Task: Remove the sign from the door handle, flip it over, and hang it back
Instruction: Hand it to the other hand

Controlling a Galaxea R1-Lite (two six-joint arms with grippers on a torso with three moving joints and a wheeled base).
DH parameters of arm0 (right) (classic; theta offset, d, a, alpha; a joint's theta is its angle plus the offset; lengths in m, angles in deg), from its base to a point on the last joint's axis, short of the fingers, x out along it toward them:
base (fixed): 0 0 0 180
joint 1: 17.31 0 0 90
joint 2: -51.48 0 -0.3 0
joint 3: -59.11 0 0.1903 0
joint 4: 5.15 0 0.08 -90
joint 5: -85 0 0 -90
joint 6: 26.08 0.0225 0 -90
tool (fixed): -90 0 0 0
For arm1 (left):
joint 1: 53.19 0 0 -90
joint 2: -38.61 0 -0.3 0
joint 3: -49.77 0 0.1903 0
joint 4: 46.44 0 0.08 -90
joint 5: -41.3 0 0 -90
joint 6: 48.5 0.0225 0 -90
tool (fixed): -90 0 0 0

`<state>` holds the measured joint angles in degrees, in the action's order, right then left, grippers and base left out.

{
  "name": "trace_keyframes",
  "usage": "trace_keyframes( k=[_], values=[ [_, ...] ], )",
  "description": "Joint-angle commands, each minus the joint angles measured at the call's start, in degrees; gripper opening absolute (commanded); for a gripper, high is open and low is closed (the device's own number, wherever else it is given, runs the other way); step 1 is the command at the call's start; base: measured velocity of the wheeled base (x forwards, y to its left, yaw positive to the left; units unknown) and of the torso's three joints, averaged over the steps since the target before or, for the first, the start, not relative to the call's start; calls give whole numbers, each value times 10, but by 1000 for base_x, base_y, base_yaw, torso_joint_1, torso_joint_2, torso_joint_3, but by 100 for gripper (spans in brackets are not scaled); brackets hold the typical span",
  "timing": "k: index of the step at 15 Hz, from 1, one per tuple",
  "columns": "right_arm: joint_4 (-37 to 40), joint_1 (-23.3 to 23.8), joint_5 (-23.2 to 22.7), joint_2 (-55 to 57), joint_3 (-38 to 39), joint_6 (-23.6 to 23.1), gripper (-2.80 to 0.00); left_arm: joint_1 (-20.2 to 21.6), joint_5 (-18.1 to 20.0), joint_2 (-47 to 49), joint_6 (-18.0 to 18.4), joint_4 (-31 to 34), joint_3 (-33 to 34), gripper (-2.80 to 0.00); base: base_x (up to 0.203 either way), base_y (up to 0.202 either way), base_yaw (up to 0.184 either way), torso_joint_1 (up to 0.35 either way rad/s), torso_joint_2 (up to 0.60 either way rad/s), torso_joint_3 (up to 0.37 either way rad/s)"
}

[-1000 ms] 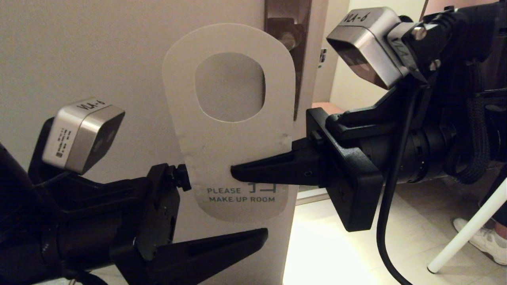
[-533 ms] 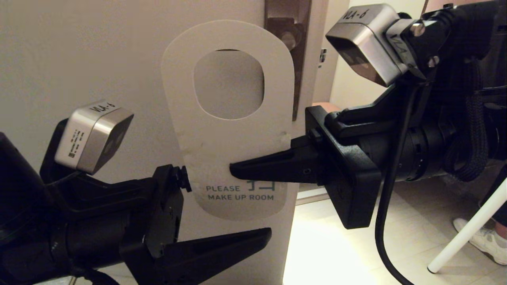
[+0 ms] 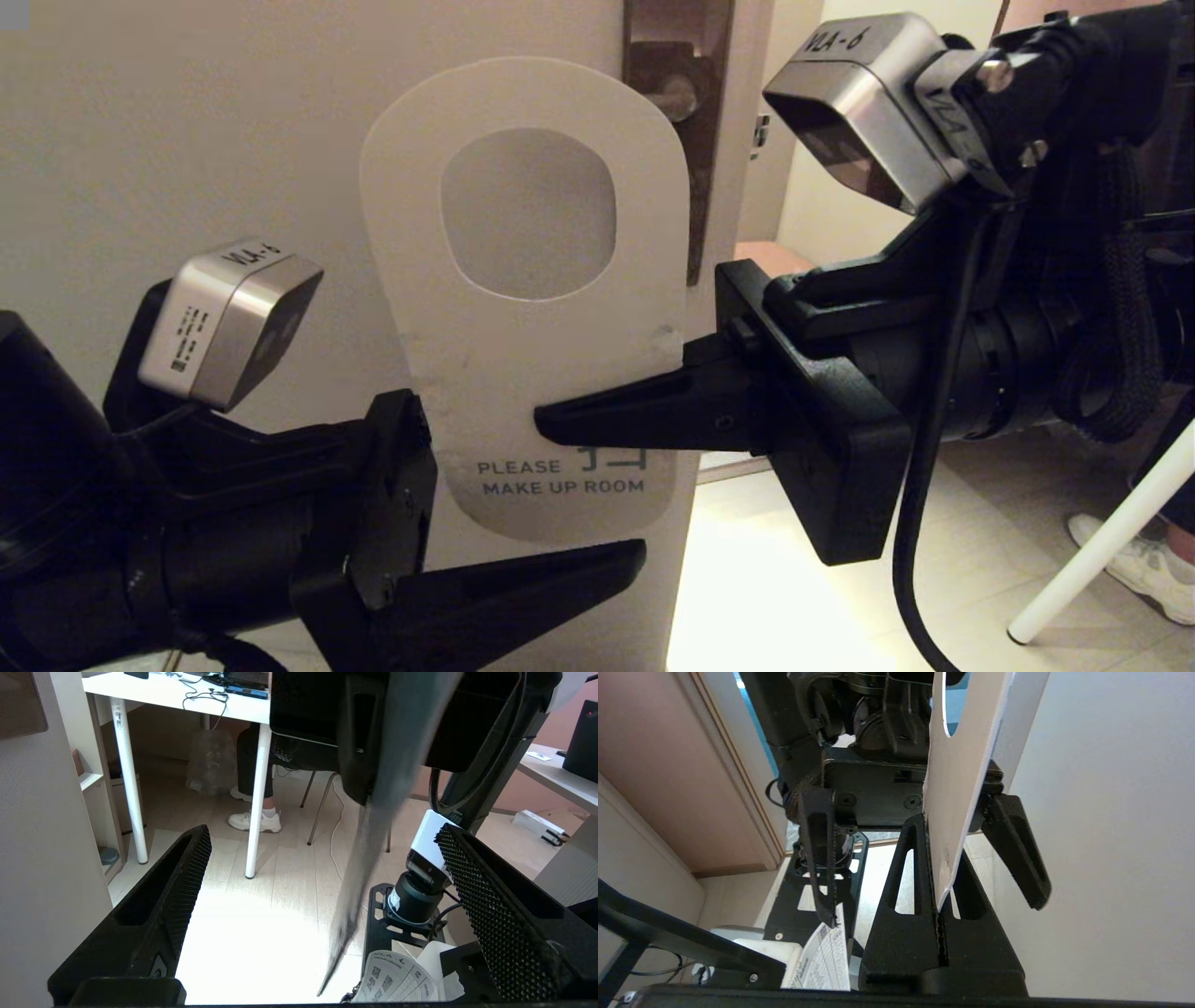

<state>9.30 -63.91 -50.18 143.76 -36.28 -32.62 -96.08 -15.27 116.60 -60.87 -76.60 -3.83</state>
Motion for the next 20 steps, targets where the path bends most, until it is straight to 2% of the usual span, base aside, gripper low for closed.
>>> trace_keyframes(
  k=[1, 17, 18, 20],
  values=[
    [-1, -1, -3, 1, -1, 0, -280, -1, 2, 0, -2, -8, 1, 0, 0, 0, 0, 0, 0, 0],
    [4, -9, -2, 11, -17, 6, -280, -16, 3, 5, -4, -11, 3, 0, 0, 0, 0, 0, 0, 0],
    [4, -9, -2, 11, -17, 6, -280, -16, 3, 5, -4, -11, 3, -280, 0, 0, 0, 0, 0, 0],
    [4, -10, -2, 11, -14, 6, -280, -16, 3, 5, -4, -11, 3, -280, 0, 0, 0, 0, 0, 0]
  ],
)
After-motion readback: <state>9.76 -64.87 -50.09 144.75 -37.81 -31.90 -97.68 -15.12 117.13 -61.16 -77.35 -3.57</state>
